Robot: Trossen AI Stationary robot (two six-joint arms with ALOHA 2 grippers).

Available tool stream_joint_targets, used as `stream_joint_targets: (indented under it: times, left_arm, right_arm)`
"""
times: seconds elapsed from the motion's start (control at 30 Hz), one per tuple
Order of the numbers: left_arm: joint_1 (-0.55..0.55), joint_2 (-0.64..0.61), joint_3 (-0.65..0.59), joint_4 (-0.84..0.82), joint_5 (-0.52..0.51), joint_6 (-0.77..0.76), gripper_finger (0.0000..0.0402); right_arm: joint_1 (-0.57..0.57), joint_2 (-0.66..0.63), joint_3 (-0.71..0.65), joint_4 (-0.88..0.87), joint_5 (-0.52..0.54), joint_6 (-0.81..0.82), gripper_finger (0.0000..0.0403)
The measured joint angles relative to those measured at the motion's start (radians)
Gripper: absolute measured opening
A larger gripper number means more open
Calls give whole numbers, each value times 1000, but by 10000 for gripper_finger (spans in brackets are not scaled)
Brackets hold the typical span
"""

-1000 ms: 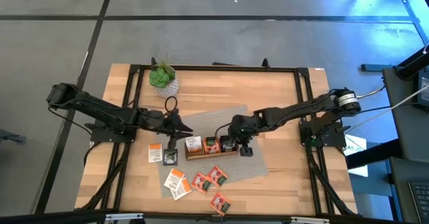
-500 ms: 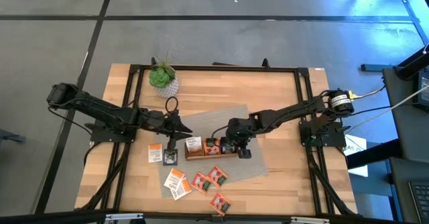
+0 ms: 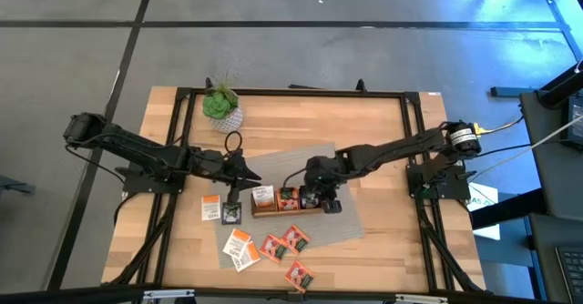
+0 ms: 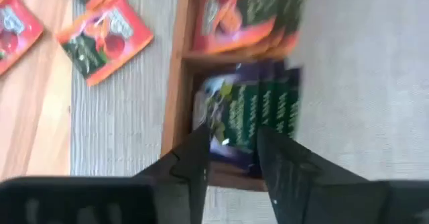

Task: Pick & Place Tea
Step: Put the purple tea bag into the right section of the wooden organizer, then put the orange tea bag into the middle section of the wooden organizer

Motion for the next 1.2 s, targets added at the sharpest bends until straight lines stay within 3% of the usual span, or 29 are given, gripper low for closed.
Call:
stream_joint_targets:
  times: [0.1, 0.23, 0.43, 0.73, 0.97, 1.2]
  left_arm:
    - [0, 0, 0, -1, 3, 0, 93]
    - [0, 0, 0, -36, 97, -11, 96]
    - [0, -11, 0, -160, 211, -167, 91]
    - [-53, -105, 94, -619, 106, -408, 95]
    - [-173, -140, 134, -673, 22, -489, 92]
    - [-303, -133, 138, -738, -23, -711, 93]
  right_arm:
    - [0, 0, 48, -32, 32, -35, 136]
    - [-20, -1, 70, -57, 17, -108, 137]
    - [-92, -1, 70, -3, 14, -187, 138]
    - [-166, -1, 71, 151, 14, -243, 138]
    - [-170, -1, 71, 178, 14, -246, 138]
    - [-169, -1, 71, 175, 14, -246, 138]
